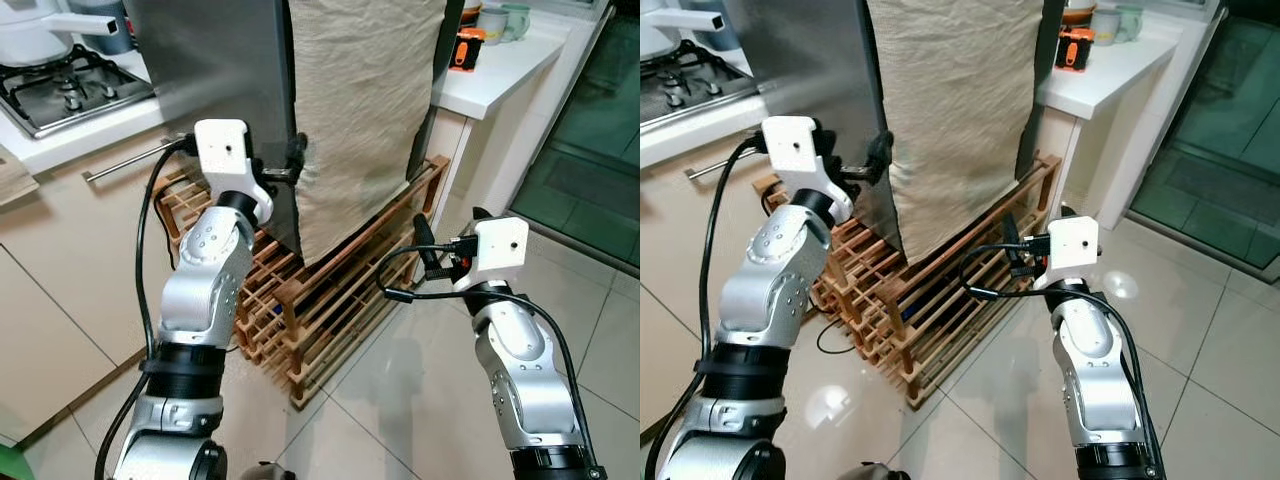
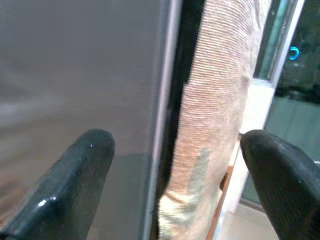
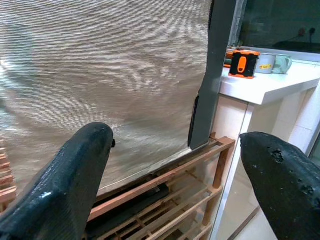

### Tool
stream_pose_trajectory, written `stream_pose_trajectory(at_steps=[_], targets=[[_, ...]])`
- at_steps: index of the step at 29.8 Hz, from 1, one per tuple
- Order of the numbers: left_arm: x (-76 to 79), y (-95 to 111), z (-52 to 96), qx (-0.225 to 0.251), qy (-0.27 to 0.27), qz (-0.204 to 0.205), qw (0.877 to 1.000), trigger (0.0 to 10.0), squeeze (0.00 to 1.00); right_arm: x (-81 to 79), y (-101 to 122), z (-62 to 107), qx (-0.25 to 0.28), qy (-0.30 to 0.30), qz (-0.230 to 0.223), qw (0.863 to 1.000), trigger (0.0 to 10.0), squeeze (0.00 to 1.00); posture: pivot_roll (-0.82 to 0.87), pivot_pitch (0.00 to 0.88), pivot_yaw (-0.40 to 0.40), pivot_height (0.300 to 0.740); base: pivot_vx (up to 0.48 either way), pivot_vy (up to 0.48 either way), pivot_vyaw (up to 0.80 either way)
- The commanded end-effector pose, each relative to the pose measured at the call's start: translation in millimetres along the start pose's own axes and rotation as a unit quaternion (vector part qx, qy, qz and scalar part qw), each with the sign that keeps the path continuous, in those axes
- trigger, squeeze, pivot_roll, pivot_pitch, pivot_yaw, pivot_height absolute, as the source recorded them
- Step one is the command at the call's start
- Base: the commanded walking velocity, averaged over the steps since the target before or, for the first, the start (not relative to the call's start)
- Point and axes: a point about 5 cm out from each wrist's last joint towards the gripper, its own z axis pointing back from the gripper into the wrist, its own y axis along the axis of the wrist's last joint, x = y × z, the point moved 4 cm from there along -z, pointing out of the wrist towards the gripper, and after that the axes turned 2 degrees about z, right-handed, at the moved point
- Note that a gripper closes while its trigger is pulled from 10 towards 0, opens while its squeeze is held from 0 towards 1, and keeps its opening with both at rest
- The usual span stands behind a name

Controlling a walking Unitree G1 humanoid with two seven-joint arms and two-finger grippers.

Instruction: Restocking fridge

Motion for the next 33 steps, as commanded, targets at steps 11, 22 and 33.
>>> stream_pose_trajectory(at_steps=[11,22,33], targets=[[-0.3,3.9,-28.2,0.0,0.009,-0.016,1.0,10.0,0.0,-11.7,-6.6,-1.1,-0.018,0.03,-0.019,0.999,10.0,0.0,-0.12,0.0,0.044,0.74,0.0,0.0,0.0],[1.5,5.5,-33.9,0.009,0.002,-0.01,1.0,10.0,0.0,-9.7,-7.8,0.2,-0.022,0.028,-0.019,0.999,10.0,0.0,-0.12,0.0,0.044,0.74,0.0,0.0,0.0],[11.7,7.1,-35.9,0.011,-0.023,0.009,1.0,10.0,0.0,-8.9,-9.7,0.3,-0.027,0.029,-0.017,0.999,10.0,0.0,-0.12,0.001,0.042,0.74,0.0,0.0,0.0]])
